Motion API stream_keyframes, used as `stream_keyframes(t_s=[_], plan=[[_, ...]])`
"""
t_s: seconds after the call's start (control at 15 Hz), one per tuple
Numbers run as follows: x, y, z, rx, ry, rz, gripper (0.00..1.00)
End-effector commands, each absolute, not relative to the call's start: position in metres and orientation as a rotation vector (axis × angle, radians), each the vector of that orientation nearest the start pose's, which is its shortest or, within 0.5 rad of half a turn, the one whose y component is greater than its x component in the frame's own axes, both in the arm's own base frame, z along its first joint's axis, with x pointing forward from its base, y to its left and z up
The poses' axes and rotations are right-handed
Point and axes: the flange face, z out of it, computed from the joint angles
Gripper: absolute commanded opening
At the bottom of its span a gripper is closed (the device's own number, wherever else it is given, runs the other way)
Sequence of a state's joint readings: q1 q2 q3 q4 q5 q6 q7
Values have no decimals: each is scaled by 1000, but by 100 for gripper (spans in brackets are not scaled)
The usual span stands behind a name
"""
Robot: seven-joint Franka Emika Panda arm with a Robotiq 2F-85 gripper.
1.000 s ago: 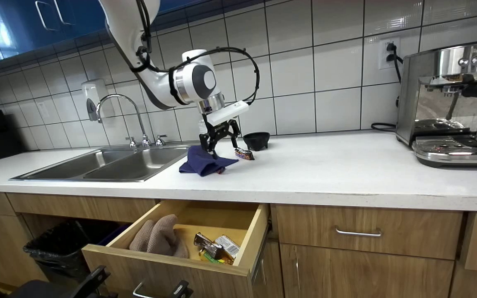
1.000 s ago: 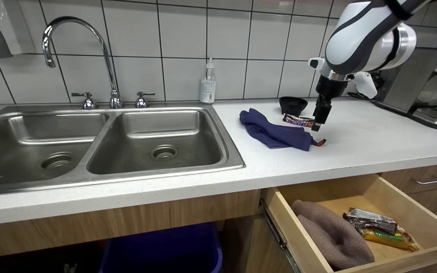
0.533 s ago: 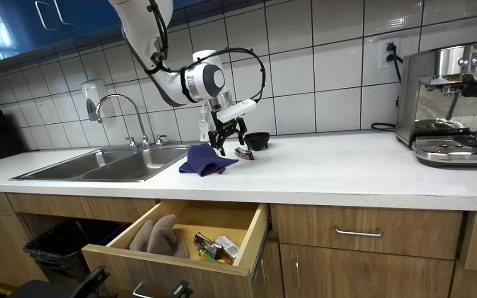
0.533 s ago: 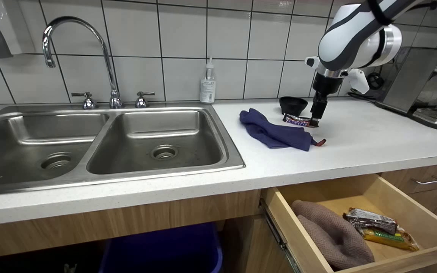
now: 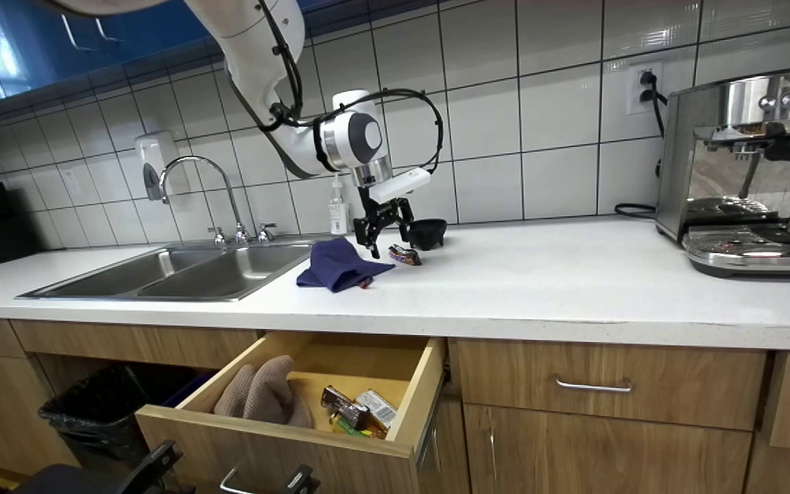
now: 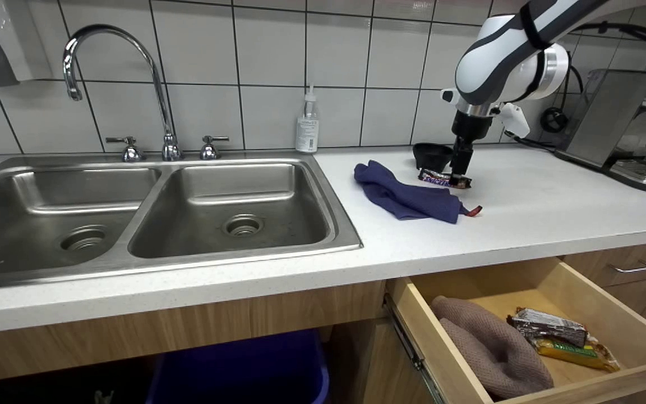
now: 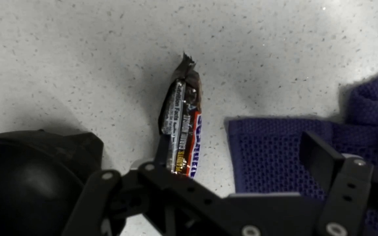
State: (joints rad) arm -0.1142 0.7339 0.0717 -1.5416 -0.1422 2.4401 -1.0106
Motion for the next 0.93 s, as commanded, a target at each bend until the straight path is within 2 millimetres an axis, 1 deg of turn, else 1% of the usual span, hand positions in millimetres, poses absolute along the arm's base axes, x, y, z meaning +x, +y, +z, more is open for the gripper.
stream_keyframes(t_s=[0.0, 0.47, 0.87], plan=[[743, -40, 236, -2776, -1652, -182, 100], [763, -42, 229, -2770, -1599, -147, 100], [773, -46, 224, -2770, -1576, -110, 100]])
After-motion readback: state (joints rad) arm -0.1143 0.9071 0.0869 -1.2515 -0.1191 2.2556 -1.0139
